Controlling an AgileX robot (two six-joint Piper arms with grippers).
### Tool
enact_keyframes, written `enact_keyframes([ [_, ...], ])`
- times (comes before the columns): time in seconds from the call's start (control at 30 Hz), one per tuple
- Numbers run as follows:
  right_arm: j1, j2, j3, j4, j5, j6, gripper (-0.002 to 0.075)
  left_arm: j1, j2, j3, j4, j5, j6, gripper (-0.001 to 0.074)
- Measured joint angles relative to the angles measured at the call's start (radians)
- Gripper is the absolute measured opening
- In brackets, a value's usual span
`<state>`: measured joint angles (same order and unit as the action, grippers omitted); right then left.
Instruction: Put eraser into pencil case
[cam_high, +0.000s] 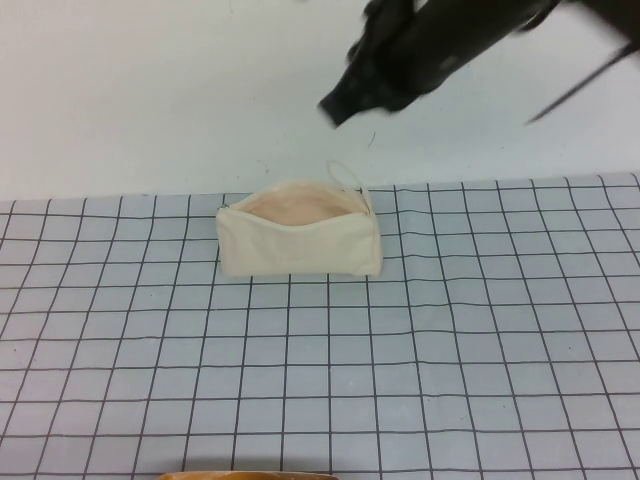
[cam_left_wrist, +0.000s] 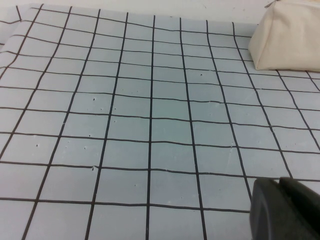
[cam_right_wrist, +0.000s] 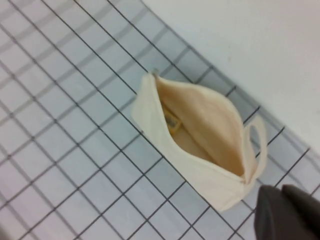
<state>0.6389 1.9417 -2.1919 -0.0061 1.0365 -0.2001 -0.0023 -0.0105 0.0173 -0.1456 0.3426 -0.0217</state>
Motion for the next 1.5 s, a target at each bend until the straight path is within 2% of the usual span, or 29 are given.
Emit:
enact_keyframes([
  [0.23, 0.065, -0.332, 0.223, 0.012, -0.036, -0.033, -0.0001, 0.0, 0.0, 0.0, 0.0, 0.0, 0.0, -0.0001],
  [0.37, 0.096, -0.523, 0.468, 0.013, -0.105, -0.035, -0.0001, 0.0, 0.0, 0.0, 0.0, 0.0, 0.0, -0.0001],
  [0.57, 0.096, -0.773, 0.818, -0.05, -0.12, 0.032, -0.0001, 0.0, 0.0, 0.0, 0.0, 0.0, 0.0, -0.0001],
  [0.63, 0.096, -0.85, 0.924, -0.068, -0.179, 0.039, -0.0001, 0.0, 0.0, 0.0, 0.0, 0.0, 0.0, -0.0001],
  [0.87, 0.096, -1.1, 1.342, -0.189, -0.595, 0.099, -0.0001, 0.0, 0.0, 0.0, 0.0, 0.0, 0.0, -0.0001],
  [1.1, 0.094, -1.353, 1.646, -0.221, -0.753, 0.188, -0.0001, 0.0, 0.0, 0.0, 0.0, 0.0, 0.0, -0.0001],
  [1.23, 0.024, -1.477, 1.783, -0.165, -0.781, 0.165, -0.0001, 0.0, 0.0, 0.0, 0.0, 0.0, 0.0, -0.0001],
  [1.33, -0.093, -1.577, 1.879, -0.106, -0.818, 0.113, -0.0001, 0.0, 0.0, 0.0, 0.0, 0.0, 0.0, -0.0001],
  [1.5, -0.343, -1.754, 2.027, -0.038, -0.851, 0.076, -0.0001, 0.0, 0.0, 0.0, 0.0, 0.0, 0.0, -0.0001],
])
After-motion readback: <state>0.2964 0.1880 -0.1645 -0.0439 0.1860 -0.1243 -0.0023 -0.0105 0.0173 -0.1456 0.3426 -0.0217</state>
